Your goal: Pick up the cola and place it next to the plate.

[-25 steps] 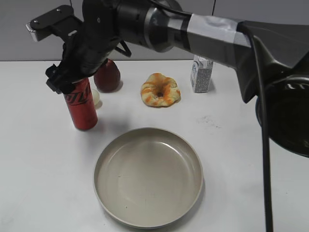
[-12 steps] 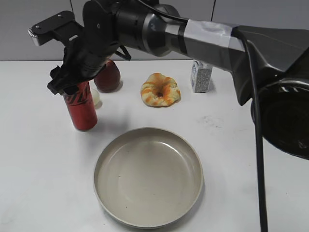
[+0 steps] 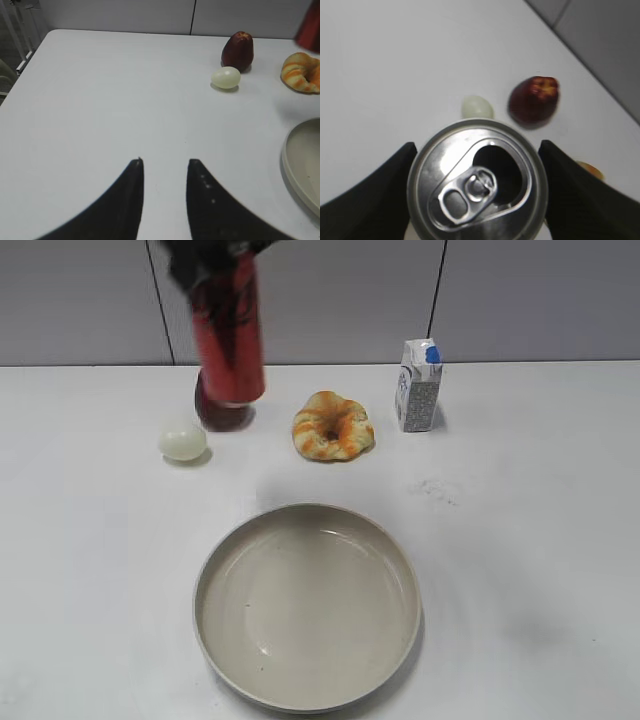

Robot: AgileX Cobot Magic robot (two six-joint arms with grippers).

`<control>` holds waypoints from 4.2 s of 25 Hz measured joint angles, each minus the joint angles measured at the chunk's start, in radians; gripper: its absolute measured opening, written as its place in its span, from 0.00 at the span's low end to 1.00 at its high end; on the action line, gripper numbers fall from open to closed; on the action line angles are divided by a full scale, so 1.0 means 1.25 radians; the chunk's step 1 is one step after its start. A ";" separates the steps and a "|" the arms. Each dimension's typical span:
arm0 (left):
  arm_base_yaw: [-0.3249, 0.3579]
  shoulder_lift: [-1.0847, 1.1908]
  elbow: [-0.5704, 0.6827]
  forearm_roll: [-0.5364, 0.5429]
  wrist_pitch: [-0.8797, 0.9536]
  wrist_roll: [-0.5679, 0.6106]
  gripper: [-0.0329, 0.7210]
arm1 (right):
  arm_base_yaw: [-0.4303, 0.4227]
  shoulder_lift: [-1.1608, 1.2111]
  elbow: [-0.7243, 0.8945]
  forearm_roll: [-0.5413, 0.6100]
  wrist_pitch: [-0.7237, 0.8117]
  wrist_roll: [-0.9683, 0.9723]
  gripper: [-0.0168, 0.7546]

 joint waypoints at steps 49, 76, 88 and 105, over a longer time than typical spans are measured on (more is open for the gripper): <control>0.000 0.000 0.000 0.000 0.000 0.000 0.36 | -0.125 -0.523 1.203 -0.025 -0.683 0.008 0.69; 0.000 0.000 0.000 0.000 0.000 0.000 0.36 | -0.204 -0.719 0.955 -0.214 -0.093 0.234 0.84; 0.000 0.000 0.000 0.000 0.000 0.000 0.36 | -0.218 -1.069 1.105 -0.220 0.135 0.360 0.79; 0.000 0.000 0.000 0.000 0.000 0.000 0.36 | -0.218 -1.381 1.282 -0.101 0.097 0.191 0.78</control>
